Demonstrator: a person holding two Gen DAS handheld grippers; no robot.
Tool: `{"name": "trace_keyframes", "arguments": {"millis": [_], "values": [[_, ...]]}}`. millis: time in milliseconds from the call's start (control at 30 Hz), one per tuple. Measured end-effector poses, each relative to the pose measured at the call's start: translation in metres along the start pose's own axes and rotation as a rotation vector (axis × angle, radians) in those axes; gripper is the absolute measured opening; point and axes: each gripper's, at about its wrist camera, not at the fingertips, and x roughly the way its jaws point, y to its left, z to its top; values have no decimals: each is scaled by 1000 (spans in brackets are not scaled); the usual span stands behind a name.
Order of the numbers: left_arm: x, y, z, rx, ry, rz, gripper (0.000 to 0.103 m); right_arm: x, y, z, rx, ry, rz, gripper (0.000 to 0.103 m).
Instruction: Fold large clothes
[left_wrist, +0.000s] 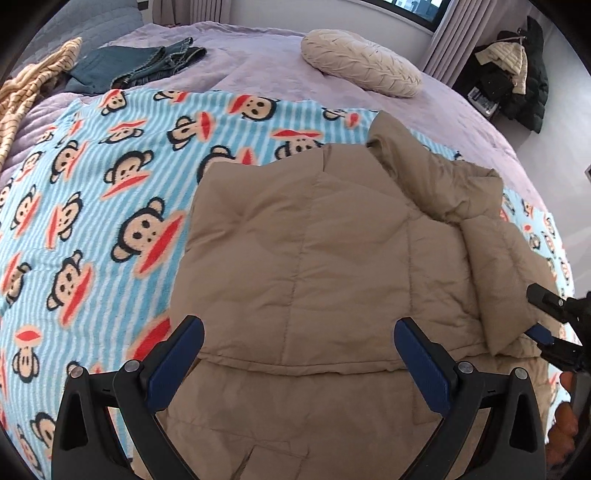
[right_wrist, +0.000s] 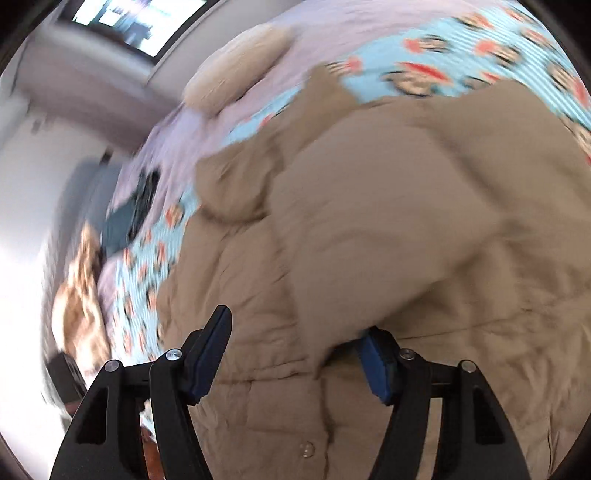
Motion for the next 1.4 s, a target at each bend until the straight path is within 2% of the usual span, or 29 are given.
{"name": "trace_keyframes", "arguments": {"millis": [33, 67, 133, 267, 367, 400, 433, 467, 500, 567, 667, 767, 867, 933, 967, 1000, 1033, 1067, 1100, 1133, 1200, 1267, 1333, 1400], "values": [[-2, 2, 0, -5, -2, -10, 103, -3, -5, 5, 17, -22, -8, 44], [-3, 4, 1, -9, -4, -18, 103, -1, -1, 8, 23, -30, -15, 16], [-7, 10, 2, -25, -9, -40, 103, -2, 11, 16, -17, -60, -1, 12], [-15, 24, 7, -62, -19, -91, 103, 12, 74, -1, -284, -31, -1, 12], [-23, 32, 12, -98, -39, -138, 103, 33, 111, -33, -464, 63, -48, 16], [-26, 34, 14, -107, -45, -153, 103, 41, 117, -43, -504, 100, -73, 34], [-27, 35, 15, -114, -49, -167, 103, 49, 121, -55, -542, 157, -90, 46], [-28, 36, 16, -119, -49, -180, 103, 53, 120, -64, -552, 193, -83, 67], [-27, 35, 17, -125, -45, -199, 103, 52, 118, -70, -552, 216, -68, 71], [-24, 30, 16, -128, -25, -241, 103, 46, 106, -80, -539, 255, -50, 71], [-11, 16, 14, -110, 24, -294, 103, 21, 64, -80, -451, 265, -68, 71], [12, -2, 11, -98, 79, -324, 103, -6, 11, -67, -306, 239, -97, 71], [33, -18, 12, -94, 112, -350, 103, -38, -51, -49, -104, 171, -105, 71], [42, -33, 14, -63, 116, -341, 92, -59, -88, -36, 18, 110, -95, 71], [46, -39, 15, -50, 126, -337, 76, -66, -102, -30, 62, 78, -90, 71], [52, -45, 16, -36, 144, -330, 53, -72, -112, -24, 95, 51, -87, 71], [55, -48, 16, -30, 155, -324, 39, -78, -123, -18, 134, 23, -82, 70], [56, -52, 16, -22, 164, -312, 20, -81, -130, -11, 156, 5, -72, 55], [54, -52, 14, -22, 157, -315, 18, -82, -133, -5, 160, -3, -76, 17], [51, -51, 13, -23, 142, -315, 18, -82, -135, 2, 146, -7, -116, 8], [47, -47, 4, -15, 127, -299, 18, -79, -136, 8, 100, -25, -160, 8], [53, -42, -5, -5, 140, -252, 18, -69, -138, 8, 67, -5, -192, 8], [62, -40, -11, 10, 145, -202, 18, -54, -143, 7, 75, 26, -191, 8], [66, -38, -11, -1, 141, -195, 18, -48, -144, 3, 90, 26, -183, 8]]}}
